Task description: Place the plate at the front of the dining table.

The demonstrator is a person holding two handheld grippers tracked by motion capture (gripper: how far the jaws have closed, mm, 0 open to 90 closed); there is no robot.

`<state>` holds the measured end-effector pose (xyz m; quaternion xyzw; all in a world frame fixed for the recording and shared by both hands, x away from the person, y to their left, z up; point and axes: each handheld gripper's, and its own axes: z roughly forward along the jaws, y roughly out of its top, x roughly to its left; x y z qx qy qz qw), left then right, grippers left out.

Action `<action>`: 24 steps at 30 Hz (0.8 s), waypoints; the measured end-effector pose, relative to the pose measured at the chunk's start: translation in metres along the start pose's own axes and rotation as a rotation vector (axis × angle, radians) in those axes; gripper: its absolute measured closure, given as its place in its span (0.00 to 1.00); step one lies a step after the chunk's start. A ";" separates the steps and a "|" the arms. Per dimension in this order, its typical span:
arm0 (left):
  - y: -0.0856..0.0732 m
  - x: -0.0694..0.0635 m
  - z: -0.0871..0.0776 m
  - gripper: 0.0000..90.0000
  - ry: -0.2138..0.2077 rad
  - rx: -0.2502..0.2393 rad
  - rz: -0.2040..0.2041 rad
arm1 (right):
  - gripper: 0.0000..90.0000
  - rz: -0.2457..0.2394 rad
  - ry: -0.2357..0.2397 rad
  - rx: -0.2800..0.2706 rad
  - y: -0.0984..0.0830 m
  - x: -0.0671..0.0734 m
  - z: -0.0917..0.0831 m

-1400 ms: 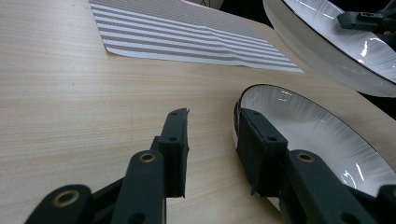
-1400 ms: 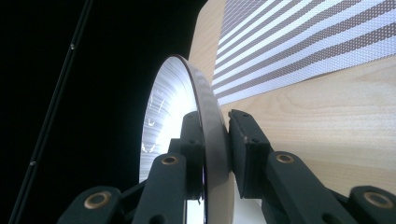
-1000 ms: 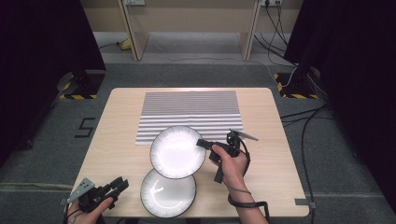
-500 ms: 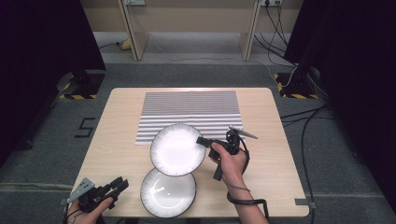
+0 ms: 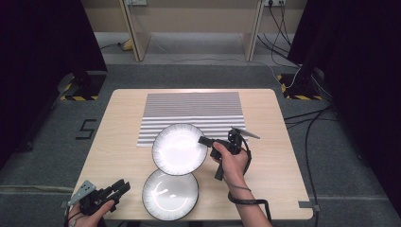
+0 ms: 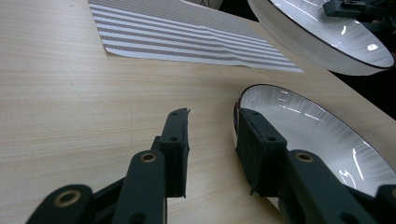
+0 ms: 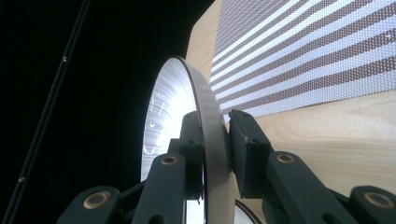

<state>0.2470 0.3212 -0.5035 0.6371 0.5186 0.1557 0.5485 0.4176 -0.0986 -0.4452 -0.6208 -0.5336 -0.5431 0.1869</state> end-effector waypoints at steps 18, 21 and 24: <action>0.000 0.000 0.001 0.71 -0.002 0.002 -0.002 | 0.84 0.013 -0.010 -0.020 0.005 -0.004 0.008; -0.001 0.000 0.001 0.71 -0.002 0.004 0.000 | 0.84 0.011 -0.015 -0.021 0.007 -0.003 0.010; -0.001 0.000 0.001 0.71 -0.002 0.004 -0.001 | 0.84 0.017 -0.015 -0.021 0.008 -0.003 0.011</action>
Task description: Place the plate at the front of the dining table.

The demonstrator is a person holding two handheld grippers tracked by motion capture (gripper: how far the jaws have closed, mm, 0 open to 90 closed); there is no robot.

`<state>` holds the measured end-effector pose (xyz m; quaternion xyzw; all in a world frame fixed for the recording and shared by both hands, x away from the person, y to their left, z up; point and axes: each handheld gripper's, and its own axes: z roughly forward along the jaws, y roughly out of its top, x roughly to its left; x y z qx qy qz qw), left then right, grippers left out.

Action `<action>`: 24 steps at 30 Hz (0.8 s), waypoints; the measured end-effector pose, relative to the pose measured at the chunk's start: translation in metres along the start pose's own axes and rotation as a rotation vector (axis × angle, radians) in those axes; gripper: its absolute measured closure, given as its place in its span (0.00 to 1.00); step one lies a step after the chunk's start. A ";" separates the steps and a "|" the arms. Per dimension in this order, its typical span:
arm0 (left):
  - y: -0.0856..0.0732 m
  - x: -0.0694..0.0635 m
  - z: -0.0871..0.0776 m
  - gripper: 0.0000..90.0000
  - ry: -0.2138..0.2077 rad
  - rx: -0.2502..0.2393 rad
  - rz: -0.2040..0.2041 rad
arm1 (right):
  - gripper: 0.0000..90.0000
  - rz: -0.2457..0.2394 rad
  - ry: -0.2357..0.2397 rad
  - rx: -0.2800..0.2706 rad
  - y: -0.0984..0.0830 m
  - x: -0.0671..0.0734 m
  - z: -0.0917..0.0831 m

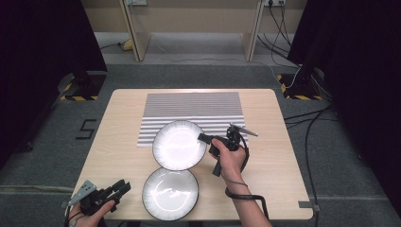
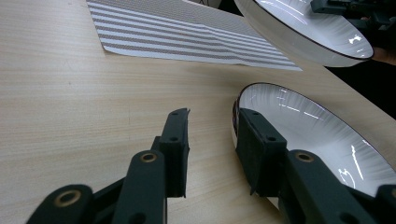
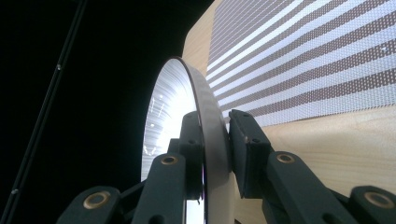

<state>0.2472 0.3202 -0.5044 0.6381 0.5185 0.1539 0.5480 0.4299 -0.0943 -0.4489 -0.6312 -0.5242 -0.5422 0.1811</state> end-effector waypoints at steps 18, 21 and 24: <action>0.000 0.000 0.000 0.71 0.000 0.000 -0.003 | 0.84 0.001 -0.011 -0.022 0.013 0.002 0.004; 0.000 0.001 0.000 0.71 0.000 -0.002 -0.004 | 0.84 0.000 -0.017 -0.028 0.016 0.002 0.005; 0.000 0.001 0.000 0.71 0.001 -0.001 -0.002 | 0.84 -0.002 -0.019 -0.031 0.017 0.002 0.005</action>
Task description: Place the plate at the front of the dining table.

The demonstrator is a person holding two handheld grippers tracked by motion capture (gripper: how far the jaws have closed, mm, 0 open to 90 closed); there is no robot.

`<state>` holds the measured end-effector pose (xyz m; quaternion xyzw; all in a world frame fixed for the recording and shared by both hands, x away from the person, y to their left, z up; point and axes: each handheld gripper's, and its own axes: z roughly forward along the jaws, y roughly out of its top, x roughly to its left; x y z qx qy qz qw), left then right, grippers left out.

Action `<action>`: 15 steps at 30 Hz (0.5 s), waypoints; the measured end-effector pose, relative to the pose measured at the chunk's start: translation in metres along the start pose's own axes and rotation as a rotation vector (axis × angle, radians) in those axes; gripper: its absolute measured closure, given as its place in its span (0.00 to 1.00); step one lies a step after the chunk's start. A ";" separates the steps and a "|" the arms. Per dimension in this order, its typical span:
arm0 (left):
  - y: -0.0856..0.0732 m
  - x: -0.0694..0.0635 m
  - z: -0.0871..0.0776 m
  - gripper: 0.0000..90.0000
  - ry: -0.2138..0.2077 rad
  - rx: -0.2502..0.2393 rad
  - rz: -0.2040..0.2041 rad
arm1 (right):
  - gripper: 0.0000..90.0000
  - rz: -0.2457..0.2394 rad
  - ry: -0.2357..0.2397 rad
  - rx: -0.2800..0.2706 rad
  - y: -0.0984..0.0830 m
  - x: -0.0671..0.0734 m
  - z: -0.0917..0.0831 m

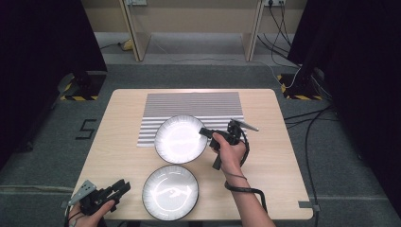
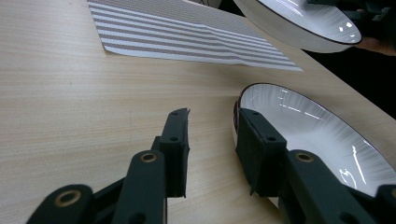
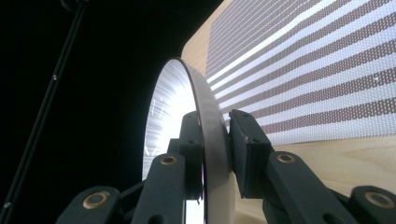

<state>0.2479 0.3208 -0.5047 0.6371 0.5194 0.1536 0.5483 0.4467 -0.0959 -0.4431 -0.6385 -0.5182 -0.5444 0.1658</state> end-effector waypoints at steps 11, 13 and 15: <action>0.000 0.000 0.000 0.71 -0.003 0.003 0.001 | 0.84 0.005 -0.018 -0.003 0.007 -0.002 0.003; 0.000 0.000 0.000 0.71 -0.002 0.003 0.001 | 0.84 0.006 -0.018 -0.005 0.008 -0.002 0.004; 0.000 0.000 0.000 0.71 -0.002 0.003 0.001 | 0.84 0.013 -0.017 -0.006 0.009 -0.002 0.005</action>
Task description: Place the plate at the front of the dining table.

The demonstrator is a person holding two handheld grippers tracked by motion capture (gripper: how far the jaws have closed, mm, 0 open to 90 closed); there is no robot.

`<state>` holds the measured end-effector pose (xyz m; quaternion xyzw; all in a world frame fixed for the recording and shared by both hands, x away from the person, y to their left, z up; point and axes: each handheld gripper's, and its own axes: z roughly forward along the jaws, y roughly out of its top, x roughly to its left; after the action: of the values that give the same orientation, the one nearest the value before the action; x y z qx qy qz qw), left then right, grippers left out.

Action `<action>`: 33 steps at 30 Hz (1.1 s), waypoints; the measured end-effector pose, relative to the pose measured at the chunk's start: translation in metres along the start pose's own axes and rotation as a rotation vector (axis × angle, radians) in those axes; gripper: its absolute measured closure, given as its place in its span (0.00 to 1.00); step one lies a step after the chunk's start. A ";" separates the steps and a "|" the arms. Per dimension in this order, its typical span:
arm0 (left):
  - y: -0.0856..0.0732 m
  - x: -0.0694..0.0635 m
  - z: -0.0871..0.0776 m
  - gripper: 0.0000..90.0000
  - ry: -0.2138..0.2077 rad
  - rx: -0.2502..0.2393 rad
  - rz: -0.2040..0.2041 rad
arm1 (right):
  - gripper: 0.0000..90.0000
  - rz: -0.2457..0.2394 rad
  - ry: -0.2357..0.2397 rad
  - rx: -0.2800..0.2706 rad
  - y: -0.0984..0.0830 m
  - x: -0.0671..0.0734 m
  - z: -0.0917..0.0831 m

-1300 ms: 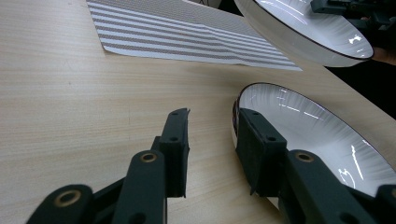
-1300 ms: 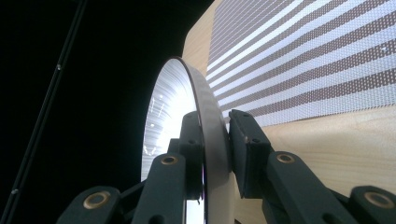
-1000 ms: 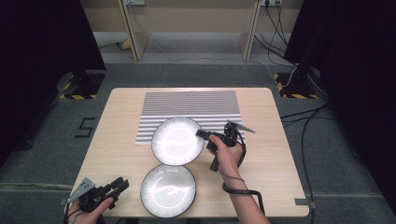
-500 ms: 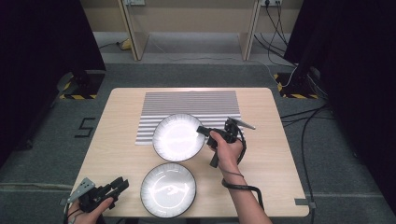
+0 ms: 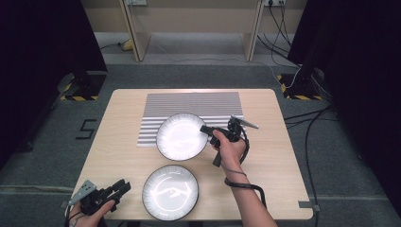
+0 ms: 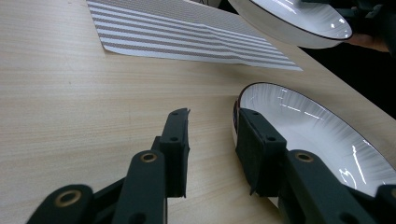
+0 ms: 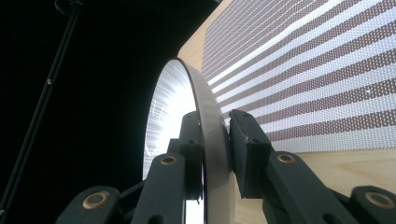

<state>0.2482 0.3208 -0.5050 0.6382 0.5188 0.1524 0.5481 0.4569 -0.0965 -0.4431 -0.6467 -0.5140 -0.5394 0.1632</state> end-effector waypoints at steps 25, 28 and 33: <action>0.000 0.001 0.000 0.71 -0.002 0.000 -0.004 | 0.84 -0.001 -0.018 -0.019 0.017 0.004 0.010; 0.000 0.001 0.000 0.71 0.000 -0.001 -0.003 | 0.84 0.006 -0.023 -0.016 0.018 0.004 0.011; 0.000 0.002 0.000 0.71 0.001 0.000 -0.004 | 0.84 0.005 -0.030 -0.019 0.021 0.002 0.014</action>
<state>0.2490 0.3219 -0.5060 0.6370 0.5203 0.1516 0.5482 0.4815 -0.0939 -0.4390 -0.6576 -0.5094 -0.5342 0.1506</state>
